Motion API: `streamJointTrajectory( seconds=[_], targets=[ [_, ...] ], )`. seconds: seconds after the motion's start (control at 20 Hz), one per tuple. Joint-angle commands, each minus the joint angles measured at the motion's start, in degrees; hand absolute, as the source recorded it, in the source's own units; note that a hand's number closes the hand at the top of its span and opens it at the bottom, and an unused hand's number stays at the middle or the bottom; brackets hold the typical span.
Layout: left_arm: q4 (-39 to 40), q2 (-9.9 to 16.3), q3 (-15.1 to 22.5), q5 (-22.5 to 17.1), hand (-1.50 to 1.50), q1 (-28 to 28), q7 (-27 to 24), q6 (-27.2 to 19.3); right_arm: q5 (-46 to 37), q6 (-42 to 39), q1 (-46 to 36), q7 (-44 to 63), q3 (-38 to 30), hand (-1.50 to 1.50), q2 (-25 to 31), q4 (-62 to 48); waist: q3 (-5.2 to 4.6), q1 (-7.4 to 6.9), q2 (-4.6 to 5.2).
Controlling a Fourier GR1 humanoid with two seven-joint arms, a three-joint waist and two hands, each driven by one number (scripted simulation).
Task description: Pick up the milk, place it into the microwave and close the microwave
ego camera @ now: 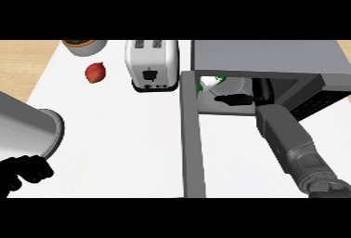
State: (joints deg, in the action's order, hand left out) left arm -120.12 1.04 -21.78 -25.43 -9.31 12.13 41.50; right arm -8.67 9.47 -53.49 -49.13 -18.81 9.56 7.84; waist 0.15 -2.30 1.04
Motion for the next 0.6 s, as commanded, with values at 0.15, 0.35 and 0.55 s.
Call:
streamJointTrajectory(
  seconds=[0.15, 0.35, 0.55],
  targets=[
    [-0.9, -1.0, 10.0, 4.9, 1.50, -1.4, -0.6, -3.6, 2.8, -9.5, 7.3, -4.0, -1.1, -1.50, -1.9, 1.8, -0.10, 1.60, -0.73],
    [-0.3, -1.0, 10.6, 4.3, 1.50, -1.1, 2.4, -4.9, 2.1, -10.3, 13.0, -5.4, 1.6, -1.50, -4.3, 6.4, -0.17, 2.45, -1.18],
    [-2.4, -1.0, 20.1, 8.5, 1.50, 0.2, 3.7, -11.8, 2.4, -12.6, 16.8, -1.8, 3.4, -1.50, -2.5, 12.9, -0.21, 3.55, -1.60]
  ],
)
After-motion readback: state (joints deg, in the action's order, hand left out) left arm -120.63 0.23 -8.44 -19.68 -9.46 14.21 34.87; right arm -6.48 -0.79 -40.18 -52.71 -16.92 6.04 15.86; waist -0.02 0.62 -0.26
